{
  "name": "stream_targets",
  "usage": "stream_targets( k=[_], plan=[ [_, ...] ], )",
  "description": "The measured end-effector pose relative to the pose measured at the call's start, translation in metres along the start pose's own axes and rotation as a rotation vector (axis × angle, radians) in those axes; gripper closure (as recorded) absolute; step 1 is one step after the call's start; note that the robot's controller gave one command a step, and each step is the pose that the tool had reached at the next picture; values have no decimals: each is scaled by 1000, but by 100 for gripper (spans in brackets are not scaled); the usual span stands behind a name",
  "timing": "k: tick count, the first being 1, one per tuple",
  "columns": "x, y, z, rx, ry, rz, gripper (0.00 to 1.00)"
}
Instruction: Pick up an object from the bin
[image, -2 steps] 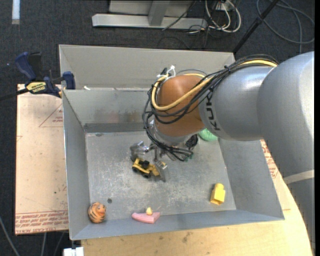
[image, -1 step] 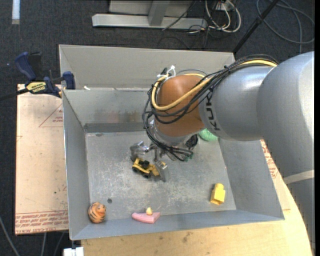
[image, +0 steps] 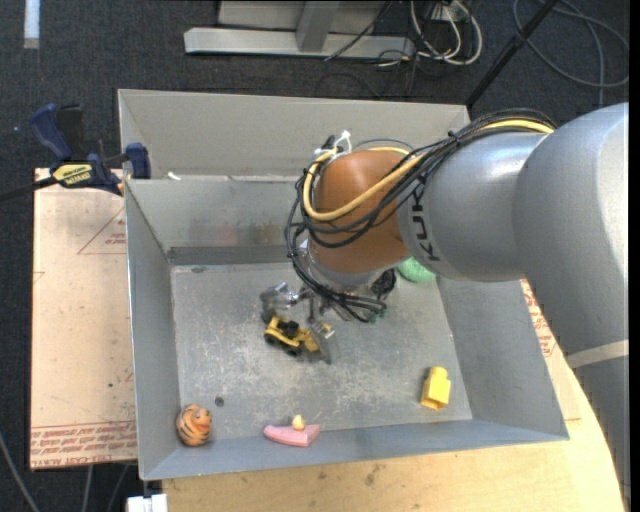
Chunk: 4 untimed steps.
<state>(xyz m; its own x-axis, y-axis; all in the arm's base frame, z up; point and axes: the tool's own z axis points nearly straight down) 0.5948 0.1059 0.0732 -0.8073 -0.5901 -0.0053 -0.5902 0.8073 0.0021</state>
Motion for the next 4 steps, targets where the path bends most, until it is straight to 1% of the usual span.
stream_targets(
  k=[1,2,3,4],
  plan=[
    [0,0,0,0,0,0,100],
    [-25,3,-1,4,-2,-3,100],
    [-52,-28,-1,3,-5,2,100],
    [-52,-28,-1,3,-6,2,100]
  ],
)
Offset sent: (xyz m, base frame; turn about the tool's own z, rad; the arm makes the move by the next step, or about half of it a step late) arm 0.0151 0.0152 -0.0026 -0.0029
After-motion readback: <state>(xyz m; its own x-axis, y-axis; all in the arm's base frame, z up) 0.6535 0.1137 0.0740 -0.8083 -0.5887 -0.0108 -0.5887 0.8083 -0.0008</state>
